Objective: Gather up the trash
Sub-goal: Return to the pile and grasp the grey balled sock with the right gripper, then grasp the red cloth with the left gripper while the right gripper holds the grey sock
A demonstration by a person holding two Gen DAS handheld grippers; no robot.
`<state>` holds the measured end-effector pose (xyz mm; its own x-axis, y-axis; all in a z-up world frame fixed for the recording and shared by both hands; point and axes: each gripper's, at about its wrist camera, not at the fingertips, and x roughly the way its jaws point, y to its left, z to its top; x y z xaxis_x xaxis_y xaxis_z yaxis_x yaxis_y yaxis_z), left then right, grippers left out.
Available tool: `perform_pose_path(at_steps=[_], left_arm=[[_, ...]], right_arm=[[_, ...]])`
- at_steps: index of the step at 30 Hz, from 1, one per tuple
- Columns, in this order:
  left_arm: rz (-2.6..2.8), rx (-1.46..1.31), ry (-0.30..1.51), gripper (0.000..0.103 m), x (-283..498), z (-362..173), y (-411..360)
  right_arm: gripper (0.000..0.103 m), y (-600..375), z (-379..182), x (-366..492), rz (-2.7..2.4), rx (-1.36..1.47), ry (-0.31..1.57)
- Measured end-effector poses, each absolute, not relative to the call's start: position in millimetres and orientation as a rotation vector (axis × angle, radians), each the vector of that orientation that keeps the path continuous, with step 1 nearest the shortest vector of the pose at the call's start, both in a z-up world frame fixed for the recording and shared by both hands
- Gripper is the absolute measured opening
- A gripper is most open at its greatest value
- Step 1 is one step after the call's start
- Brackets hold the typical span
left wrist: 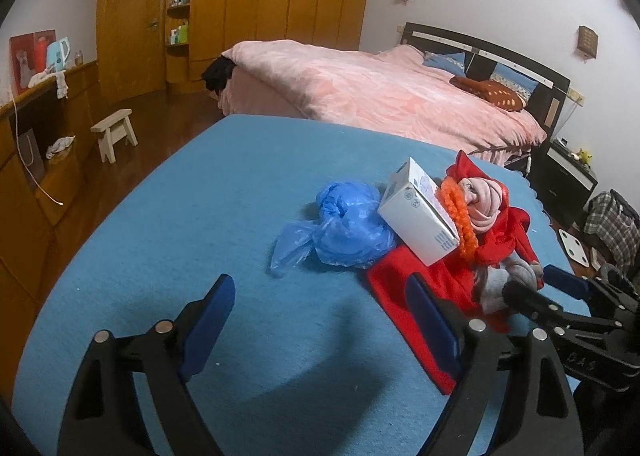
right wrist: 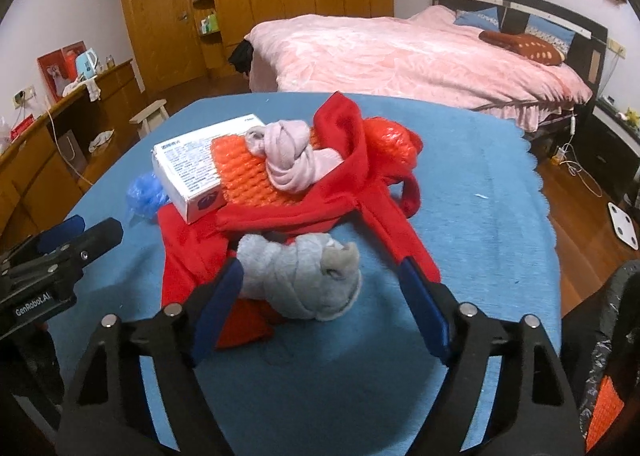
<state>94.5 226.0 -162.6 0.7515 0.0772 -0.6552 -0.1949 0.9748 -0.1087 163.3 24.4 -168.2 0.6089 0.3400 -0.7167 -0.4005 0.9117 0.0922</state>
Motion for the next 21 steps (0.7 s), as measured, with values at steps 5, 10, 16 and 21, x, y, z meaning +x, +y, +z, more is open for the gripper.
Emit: perform_pose_path(at_steps=[5, 10, 16, 21], left_arm=[[0.154, -0.175, 0.708, 0.085, 95, -162, 226], [0.149, -0.169, 0.712, 0.084, 97, -162, 223], [0.121, -0.161, 0.726, 0.082, 99, -164, 213], [0.07, -0.147, 0.75, 0.077, 108, -168, 194]], right_arm=[[0.055, 31, -173, 164, 0.461, -0.084, 0.844], [0.045, 26, -172, 163, 0.473, -0.05, 0.85], [0.043, 13, -165, 153, 0.471, -0.042, 0.828], [0.043, -6, -164, 144, 0.444, -0.033, 0.84]])
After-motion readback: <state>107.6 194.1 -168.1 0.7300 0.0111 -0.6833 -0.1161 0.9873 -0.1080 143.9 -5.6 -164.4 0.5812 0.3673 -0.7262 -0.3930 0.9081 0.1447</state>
